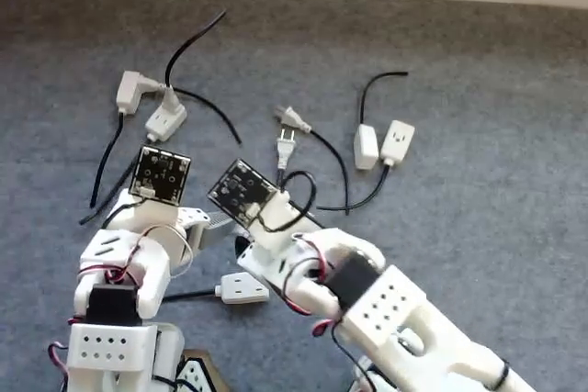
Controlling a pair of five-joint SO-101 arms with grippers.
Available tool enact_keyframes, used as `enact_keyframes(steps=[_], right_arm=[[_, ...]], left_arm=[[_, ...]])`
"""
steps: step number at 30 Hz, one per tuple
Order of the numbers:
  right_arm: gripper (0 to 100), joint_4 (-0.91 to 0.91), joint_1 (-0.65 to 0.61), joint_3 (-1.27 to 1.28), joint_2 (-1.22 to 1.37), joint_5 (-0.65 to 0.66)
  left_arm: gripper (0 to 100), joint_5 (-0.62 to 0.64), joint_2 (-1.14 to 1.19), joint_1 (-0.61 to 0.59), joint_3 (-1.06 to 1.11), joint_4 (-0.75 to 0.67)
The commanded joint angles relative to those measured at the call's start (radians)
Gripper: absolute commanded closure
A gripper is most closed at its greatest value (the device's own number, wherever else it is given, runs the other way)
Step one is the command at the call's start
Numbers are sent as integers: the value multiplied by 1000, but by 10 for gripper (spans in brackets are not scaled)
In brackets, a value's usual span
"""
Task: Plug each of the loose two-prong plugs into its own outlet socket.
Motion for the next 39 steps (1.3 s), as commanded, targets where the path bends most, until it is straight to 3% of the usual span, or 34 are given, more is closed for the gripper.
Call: enact_keyframes(steps=[1, 17, 23, 28, 33, 39], right_arm=[[992, 42, 16, -28, -77, -8], [992, 150, 101, -239, 59, 17], [992, 209, 102, -236, 62, 23], [992, 298, 96, -225, 65, 115], [991, 371, 96, -228, 65, 143], [991, 375, 94, -228, 67, 249]], left_arm=[[585, -2, -5, -12, -1, -14], [586, -28, -8, 51, 44, -12], [586, -17, 1, -45, -53, -14], [586, 83, 150, -90, -337, 189], [586, 112, 638, -93, -805, 368], [586, 104, 1264, -191, -1392, 595]])
